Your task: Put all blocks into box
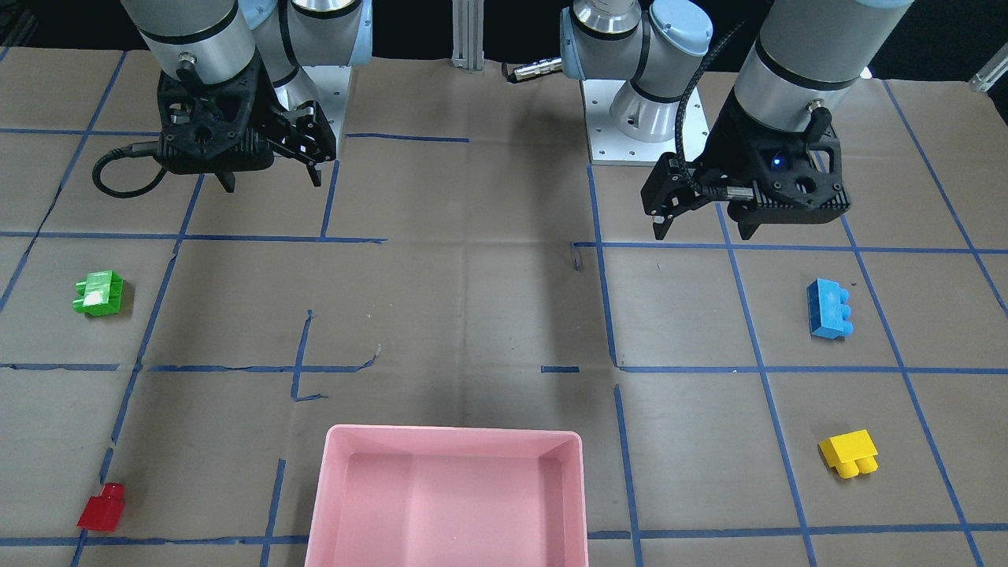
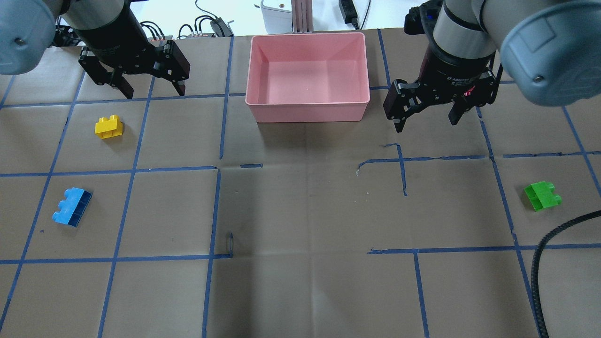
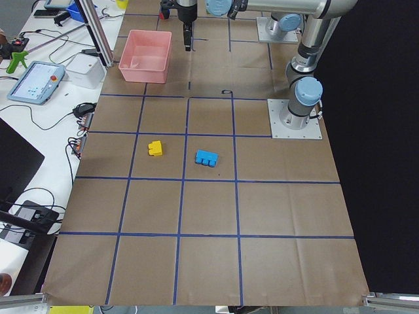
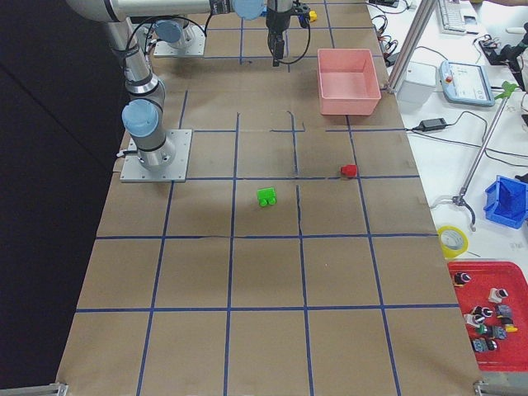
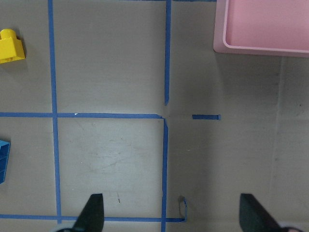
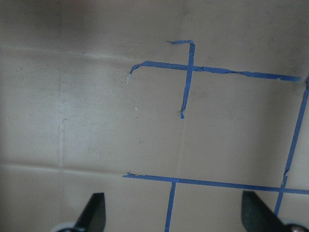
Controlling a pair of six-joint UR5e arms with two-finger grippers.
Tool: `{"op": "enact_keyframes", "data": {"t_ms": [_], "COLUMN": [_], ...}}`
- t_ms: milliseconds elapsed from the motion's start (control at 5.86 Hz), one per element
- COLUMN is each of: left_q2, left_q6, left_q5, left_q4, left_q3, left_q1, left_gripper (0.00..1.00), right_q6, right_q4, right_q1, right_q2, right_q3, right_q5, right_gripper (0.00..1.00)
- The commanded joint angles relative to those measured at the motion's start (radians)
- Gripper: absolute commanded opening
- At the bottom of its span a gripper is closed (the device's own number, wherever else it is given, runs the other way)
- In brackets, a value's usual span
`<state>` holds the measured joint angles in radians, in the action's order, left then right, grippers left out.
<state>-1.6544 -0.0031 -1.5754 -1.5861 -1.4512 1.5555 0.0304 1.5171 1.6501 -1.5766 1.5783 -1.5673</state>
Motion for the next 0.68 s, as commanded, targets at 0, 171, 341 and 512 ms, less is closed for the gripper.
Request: {"op": "enact_keyframes", "data": {"t_ms": [0, 171, 341, 512], "left_q2": [-0.002, -0.001, -0.004, 0.002], "left_q6": [0.0, 0.0, 0.0, 0.0], "left_q5": [0.0, 0.0, 0.002, 0.0], "left_q4": [0.0, 0.0, 0.002, 0.0], "left_q3": [0.0, -0.001, -0.001, -0.001], "left_q1": [0.0, 0.0, 0.0, 0.0], "left_gripper": [1.0, 1.0, 1.0, 1.0], "right_q6": [0.002, 0.002, 0.002, 0.002], "right_q4": [0.002, 0.002, 0.002, 0.003], "right_q1": [-0.001, -0.001, -0.001, -0.001], "right_q2": [0.013, 0.014, 0.014, 0.014], "right_q3": [-0.001, -0.001, -0.003, -0.001], "right_q5": [0.0, 0.0, 0.0, 0.0], "right_gripper": [1.0, 1.0, 1.0, 1.0]}}
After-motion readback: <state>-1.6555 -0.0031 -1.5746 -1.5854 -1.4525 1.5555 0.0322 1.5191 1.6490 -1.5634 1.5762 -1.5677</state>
